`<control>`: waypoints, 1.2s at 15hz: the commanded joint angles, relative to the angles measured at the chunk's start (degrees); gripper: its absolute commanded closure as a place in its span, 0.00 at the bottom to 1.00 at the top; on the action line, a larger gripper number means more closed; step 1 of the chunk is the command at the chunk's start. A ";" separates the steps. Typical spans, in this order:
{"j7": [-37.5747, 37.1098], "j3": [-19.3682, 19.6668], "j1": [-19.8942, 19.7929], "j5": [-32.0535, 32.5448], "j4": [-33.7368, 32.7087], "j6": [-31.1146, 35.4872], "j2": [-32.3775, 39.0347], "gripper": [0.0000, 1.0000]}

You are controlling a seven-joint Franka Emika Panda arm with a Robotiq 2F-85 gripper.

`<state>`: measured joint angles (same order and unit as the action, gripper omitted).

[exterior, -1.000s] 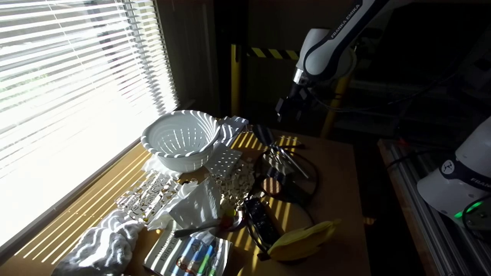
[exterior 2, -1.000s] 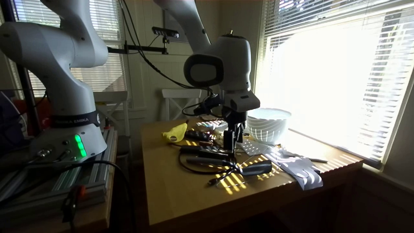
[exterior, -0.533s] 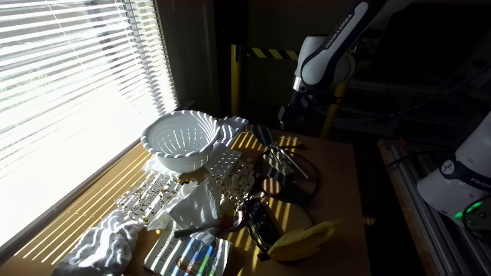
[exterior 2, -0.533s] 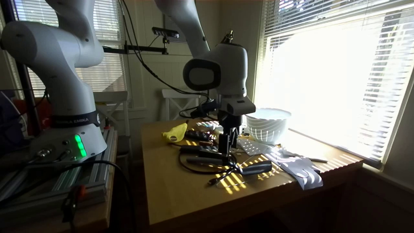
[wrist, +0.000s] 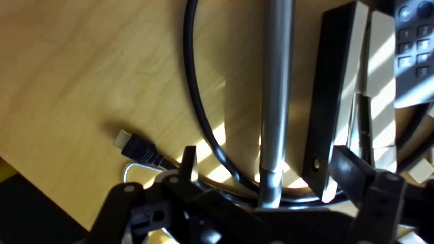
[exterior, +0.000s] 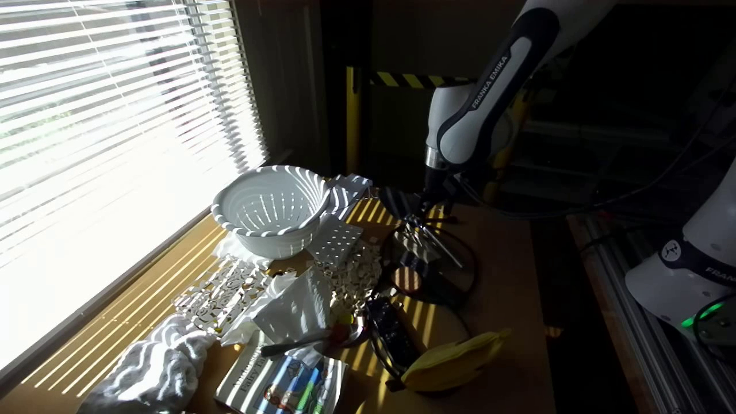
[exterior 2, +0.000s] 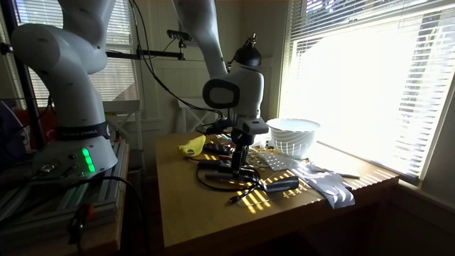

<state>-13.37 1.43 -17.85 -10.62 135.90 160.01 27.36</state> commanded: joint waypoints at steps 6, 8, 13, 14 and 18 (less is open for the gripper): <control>1.15 1.53 1.22 -5.61 -4.76 -1.87 4.75 0.00; 0.30 1.54 2.19 -5.92 -6.10 -2.00 5.79 0.00; -1.55 2.88 4.55 -5.20 -8.27 -3.33 7.52 0.21; -1.74 3.24 4.71 -5.09 -8.82 -4.00 7.84 0.28; -2.26 4.14 4.54 -5.23 -11.11 -6.37 9.81 0.35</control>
<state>-15.04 4.35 -14.00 -14.39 127.88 156.23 34.85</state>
